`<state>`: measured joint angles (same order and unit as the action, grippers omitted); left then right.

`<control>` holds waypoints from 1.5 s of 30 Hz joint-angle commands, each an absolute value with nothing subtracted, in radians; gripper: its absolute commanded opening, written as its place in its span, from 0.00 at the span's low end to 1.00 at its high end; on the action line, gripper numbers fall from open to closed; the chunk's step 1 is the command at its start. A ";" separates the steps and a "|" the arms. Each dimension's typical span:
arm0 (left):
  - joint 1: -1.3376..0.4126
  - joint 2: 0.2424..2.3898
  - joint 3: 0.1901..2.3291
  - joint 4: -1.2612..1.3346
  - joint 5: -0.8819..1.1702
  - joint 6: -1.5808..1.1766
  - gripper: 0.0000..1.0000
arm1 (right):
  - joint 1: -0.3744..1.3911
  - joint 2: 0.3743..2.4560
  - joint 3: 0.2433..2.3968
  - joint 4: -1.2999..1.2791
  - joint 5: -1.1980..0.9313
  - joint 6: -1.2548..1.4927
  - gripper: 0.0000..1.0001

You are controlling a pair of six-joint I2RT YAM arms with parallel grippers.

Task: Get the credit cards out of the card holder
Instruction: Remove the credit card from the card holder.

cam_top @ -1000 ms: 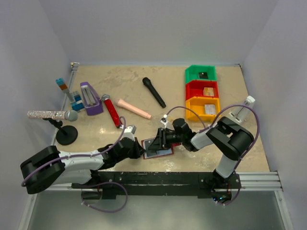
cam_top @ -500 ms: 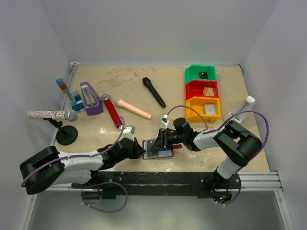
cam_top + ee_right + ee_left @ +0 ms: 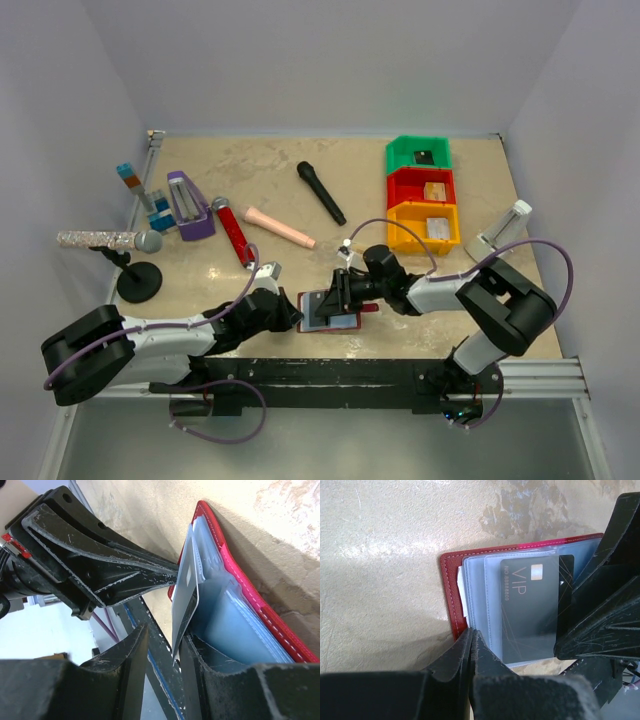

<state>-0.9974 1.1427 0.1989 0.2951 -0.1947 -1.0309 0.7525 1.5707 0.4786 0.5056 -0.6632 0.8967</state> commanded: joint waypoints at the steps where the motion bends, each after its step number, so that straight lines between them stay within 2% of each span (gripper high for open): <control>1: -1.000 1.160 0.178 0.261 -0.225 -1.031 0.00 | 0.753 1.525 0.497 0.485 -0.655 0.865 0.34; 16: -1.000 1.155 0.160 0.262 -0.233 -1.037 0.00 | 0.724 1.483 0.474 0.453 -0.647 0.842 0.29; 34: -1.000 1.078 0.124 0.224 -0.258 -1.051 0.00 | 0.677 1.436 0.448 0.403 -0.652 0.810 0.03; 35: -1.000 1.068 0.121 0.215 -0.261 -1.052 0.00 | 0.673 1.428 0.446 0.393 -0.650 0.805 0.00; 39: -1.000 1.003 0.114 0.146 -0.271 -1.058 0.00 | 0.655 1.390 0.445 0.331 -0.646 0.778 0.00; 45: -1.000 0.793 0.084 0.002 -0.308 -1.071 0.00 | 0.646 1.263 0.465 0.157 -0.621 0.677 0.00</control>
